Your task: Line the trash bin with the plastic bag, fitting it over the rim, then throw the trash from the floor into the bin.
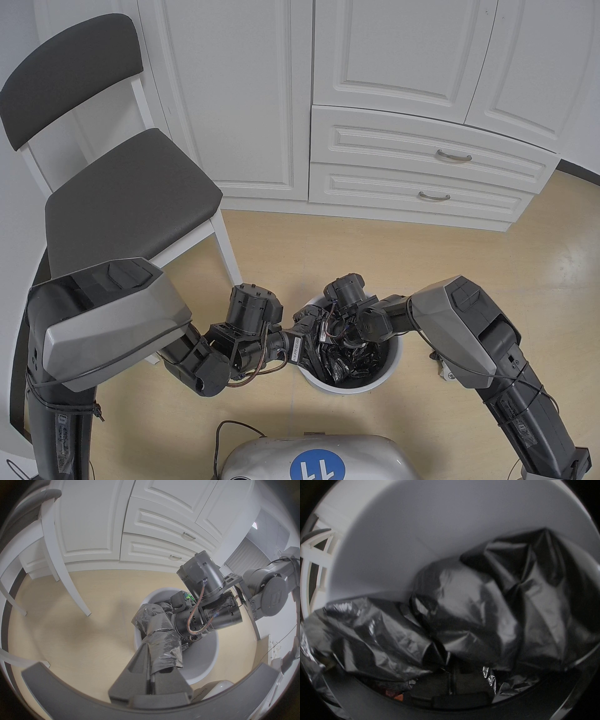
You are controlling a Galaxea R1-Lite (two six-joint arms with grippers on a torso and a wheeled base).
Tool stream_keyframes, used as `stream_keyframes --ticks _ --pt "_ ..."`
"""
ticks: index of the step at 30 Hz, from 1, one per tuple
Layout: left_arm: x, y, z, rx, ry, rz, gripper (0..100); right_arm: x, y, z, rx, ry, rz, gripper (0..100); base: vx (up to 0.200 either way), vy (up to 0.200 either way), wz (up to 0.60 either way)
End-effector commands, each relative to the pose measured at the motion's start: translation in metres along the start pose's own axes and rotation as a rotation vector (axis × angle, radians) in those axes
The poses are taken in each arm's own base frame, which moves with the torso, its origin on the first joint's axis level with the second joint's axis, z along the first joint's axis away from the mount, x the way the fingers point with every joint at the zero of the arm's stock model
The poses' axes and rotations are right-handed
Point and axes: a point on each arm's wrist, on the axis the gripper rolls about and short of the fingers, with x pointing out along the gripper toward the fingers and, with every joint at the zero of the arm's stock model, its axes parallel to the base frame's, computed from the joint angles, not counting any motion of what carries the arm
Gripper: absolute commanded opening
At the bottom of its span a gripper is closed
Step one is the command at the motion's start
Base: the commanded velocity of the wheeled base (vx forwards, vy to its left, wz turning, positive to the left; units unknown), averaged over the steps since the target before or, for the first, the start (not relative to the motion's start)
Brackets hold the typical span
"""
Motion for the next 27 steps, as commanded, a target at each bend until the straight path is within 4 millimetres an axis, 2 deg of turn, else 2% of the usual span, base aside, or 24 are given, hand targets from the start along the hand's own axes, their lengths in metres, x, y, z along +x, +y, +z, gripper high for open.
stream_keyframes --ticks 1,3,5,12,16,20,25,27 --pt "0.002 -0.001 -0.003 0.000 0.007 -0.002 0 0.020 -0.020 -0.005 -0.049 -0.005 -0.012 0 0.000 0.000 0.00" --pt "0.002 -0.002 -0.003 -0.001 -0.001 -0.005 0 0.029 -0.029 -0.005 -0.102 -0.025 -0.011 0 0.000 0.000 0.00" --pt "0.000 -0.002 -0.002 -0.001 -0.013 -0.007 0 0.030 -0.032 -0.005 -0.131 -0.012 -0.007 0 0.000 0.000 0.00" --pt "-0.001 -0.003 -0.001 0.001 -0.026 -0.009 0 0.031 -0.033 -0.006 -0.143 0.058 0.139 0 0.000 0.000 0.00" --pt "-0.005 -0.003 0.004 0.000 -0.045 -0.010 0 0.034 -0.035 -0.005 -0.136 0.110 0.290 0 0.000 0.000 0.00" --pt "-0.012 -0.003 0.009 -0.001 -0.078 -0.014 0 0.034 -0.036 -0.005 -0.135 0.121 0.314 0 0.000 0.000 0.00" --pt "-0.026 -0.003 0.018 -0.003 -0.104 -0.016 0 0.018 -0.027 0.005 -0.118 0.133 0.315 0 0.000 0.000 0.00" --pt "-0.047 -0.003 0.030 -0.004 -0.148 -0.017 0 0.000 -0.018 0.018 -0.090 0.127 0.324 0 0.000 0.000 0.00"
